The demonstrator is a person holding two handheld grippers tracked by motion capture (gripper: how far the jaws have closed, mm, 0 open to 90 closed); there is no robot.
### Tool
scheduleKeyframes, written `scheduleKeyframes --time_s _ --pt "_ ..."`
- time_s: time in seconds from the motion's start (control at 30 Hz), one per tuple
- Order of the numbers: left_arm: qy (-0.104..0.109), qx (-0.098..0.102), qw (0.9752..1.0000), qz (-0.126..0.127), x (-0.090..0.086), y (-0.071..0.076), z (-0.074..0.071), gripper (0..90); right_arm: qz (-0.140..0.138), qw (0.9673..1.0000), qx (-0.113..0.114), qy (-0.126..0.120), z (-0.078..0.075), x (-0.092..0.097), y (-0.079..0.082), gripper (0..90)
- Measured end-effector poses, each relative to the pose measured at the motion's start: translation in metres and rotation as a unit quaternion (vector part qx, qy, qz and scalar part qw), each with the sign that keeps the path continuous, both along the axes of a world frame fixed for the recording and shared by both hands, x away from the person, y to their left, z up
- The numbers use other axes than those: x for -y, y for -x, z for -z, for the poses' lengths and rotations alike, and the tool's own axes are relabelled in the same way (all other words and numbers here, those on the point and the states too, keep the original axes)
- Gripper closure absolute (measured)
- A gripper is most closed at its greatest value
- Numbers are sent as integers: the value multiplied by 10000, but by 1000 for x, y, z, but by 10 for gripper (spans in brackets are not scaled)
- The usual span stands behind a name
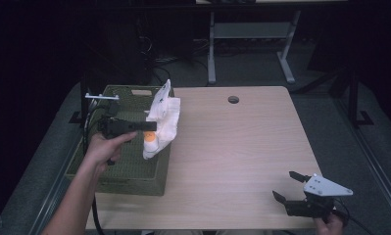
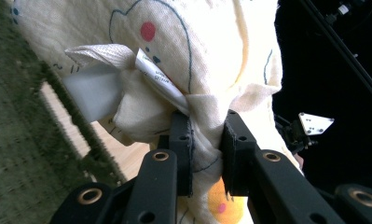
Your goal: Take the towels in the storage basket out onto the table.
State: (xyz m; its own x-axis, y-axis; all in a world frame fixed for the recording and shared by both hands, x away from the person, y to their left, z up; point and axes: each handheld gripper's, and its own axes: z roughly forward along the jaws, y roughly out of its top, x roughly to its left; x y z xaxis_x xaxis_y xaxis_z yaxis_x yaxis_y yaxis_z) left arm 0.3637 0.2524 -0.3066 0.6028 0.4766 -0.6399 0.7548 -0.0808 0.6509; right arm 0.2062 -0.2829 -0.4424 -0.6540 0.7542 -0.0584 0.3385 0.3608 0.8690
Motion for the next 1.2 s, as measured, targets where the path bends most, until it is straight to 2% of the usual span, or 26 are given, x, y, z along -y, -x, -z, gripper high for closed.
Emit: scheduleKeyframes --time_s 0.23,0.57,0.8,1.07,1.2 --pt "65 114 9997 190 17 3 1 775 8 10000 -3 -16 0 -1 0 137" --pt "28 127 9990 419 41 3 4 775 -9 10000 -10 -16 0 -2 1 137" --pt "28 110 9981 603 57 3 6 775 -24 10000 16 -12 0 -2 1 137" --pt "-12 244 9963 828 77 6 7 775 -36 10000 46 -4 0 -2 1 137" --pt "-33 247 9960 853 82 6 8 775 -26 10000 15 -21 0 -1 1 137"
